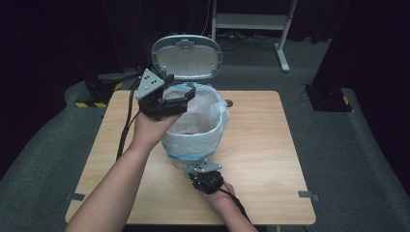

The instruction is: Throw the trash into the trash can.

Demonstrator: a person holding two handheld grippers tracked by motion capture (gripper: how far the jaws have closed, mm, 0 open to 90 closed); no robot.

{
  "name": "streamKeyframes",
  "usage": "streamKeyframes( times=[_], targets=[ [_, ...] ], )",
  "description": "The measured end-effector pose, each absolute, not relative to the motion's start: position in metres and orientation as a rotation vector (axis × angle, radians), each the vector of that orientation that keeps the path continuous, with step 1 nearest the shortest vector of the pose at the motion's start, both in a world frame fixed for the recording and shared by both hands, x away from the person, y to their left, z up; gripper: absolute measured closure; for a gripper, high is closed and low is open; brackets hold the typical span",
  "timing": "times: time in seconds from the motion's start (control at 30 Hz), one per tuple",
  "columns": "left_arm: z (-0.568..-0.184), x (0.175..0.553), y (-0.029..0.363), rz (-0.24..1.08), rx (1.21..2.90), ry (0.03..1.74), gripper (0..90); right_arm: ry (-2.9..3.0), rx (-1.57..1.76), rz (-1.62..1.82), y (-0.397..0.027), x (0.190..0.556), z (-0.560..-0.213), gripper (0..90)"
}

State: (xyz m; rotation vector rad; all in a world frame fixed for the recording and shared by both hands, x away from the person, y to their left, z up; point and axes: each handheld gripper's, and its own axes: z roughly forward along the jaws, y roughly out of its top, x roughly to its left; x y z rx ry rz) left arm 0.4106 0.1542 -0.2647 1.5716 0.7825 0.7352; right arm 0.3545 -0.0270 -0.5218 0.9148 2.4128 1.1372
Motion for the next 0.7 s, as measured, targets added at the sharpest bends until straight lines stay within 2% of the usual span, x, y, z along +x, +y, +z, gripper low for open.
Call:
streamKeyframes(
  times=[0.17, 0.3, 0.7],
  targets=[
    [-0.266, 0.409, 0.158, 0.732, 1.560, 0.792, 20.0, 2.412, 0.914, 1.139, -0.027, 0.355, -0.522, 64.3],
    [-0.266, 0.405, 0.163, 0.746, 1.551, 0.793, 26.6, 2.413, 0.917, 1.138, -0.027, 0.354, -0.522, 64.3],
    [-0.284, 0.391, 0.203, 0.774, 1.553, 0.852, 23.9, 2.409, 0.911, 1.136, -0.027, 0.354, -0.522, 64.3]
  ],
)
